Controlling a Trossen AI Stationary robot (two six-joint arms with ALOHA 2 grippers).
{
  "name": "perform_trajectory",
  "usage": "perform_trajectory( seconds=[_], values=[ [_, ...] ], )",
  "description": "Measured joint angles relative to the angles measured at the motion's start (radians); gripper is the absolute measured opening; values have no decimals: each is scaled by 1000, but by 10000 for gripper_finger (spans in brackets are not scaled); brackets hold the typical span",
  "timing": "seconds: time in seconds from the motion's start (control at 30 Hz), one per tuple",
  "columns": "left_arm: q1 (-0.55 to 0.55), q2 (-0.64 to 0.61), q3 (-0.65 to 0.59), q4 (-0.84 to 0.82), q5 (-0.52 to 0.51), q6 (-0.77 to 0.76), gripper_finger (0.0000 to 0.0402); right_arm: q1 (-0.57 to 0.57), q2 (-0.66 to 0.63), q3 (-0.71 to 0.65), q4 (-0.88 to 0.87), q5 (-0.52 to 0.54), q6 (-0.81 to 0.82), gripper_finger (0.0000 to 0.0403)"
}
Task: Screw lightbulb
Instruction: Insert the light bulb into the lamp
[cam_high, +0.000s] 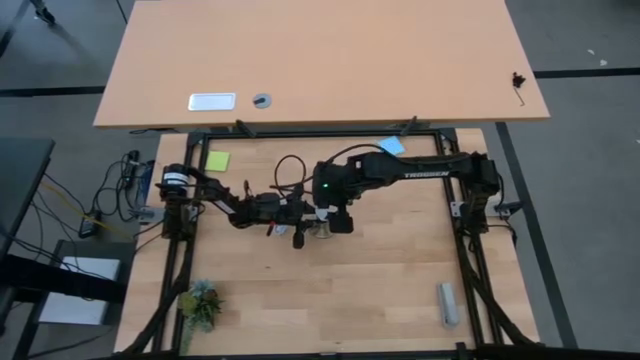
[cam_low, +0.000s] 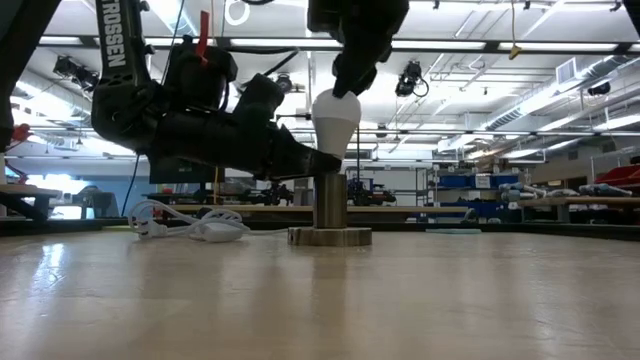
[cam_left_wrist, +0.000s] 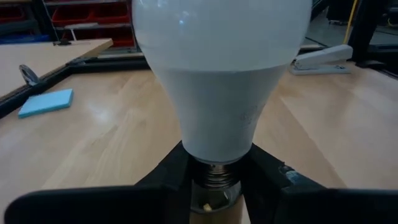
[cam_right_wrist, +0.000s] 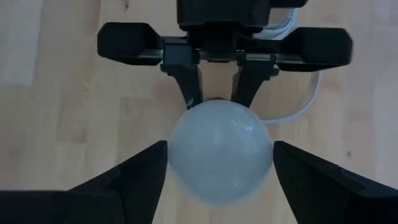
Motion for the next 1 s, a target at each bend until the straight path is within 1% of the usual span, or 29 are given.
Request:
perform_trajectory(
  seconds=[0.3, 0.5, 0.8, 1.0],
  values=[
    [0, 1, 0, 4, 0, 1, 98, 1, 20, 0, 14, 0, 3, 312],
    [0, 1, 0, 3, 1, 0, 99, 2, 36, 0, 16, -2, -4, 308],
    [1, 1, 0, 3, 32, -3, 136, 3, 36, -1, 27, -7, -6, 300],
    [1, 1, 0, 3, 34, -4, 146, 2, 37, -2, 35, -6, -7, 300]
  ],
)
